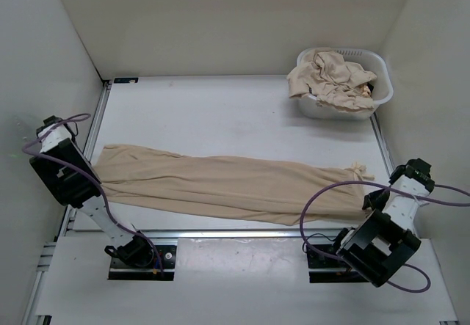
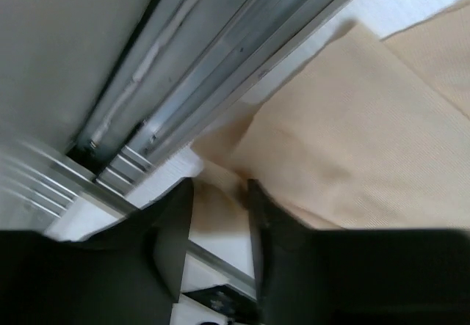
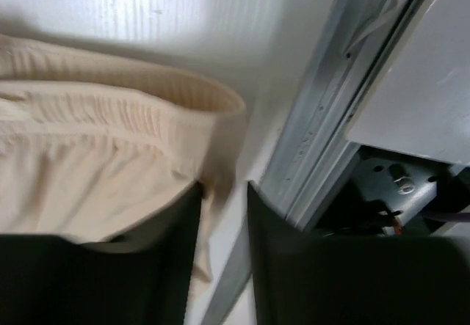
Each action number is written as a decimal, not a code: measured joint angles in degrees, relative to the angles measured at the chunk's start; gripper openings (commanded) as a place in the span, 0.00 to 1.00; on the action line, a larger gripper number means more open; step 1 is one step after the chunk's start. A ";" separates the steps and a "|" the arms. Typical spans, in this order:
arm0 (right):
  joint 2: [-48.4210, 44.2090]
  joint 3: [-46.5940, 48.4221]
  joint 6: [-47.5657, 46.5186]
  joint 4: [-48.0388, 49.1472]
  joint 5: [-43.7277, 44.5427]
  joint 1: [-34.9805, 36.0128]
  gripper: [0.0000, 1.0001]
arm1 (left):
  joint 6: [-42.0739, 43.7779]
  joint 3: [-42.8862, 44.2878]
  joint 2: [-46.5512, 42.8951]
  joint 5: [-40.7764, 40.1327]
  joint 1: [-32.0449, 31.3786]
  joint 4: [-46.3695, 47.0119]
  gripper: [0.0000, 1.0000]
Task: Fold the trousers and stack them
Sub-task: Fold the trousers
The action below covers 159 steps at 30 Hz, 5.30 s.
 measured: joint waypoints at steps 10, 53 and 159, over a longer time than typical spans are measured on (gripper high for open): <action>0.74 3.13 -0.96 -0.24 2.05 -1.07 0.62 | -0.07 -2.36 -1.46 -2.97 -0.39 -1.97 0.76; 21.92 2.75 7.72 11.58 2.86 30.25 0.14 | -0.33 8.94 10.97 -0.04 -7.26 3.54 0.65; 27.76 13.09 -1.99 12.33 7.87 28.87 0.28 | -0.39 20.41 8.94 12.52 -9.44 3.10 0.45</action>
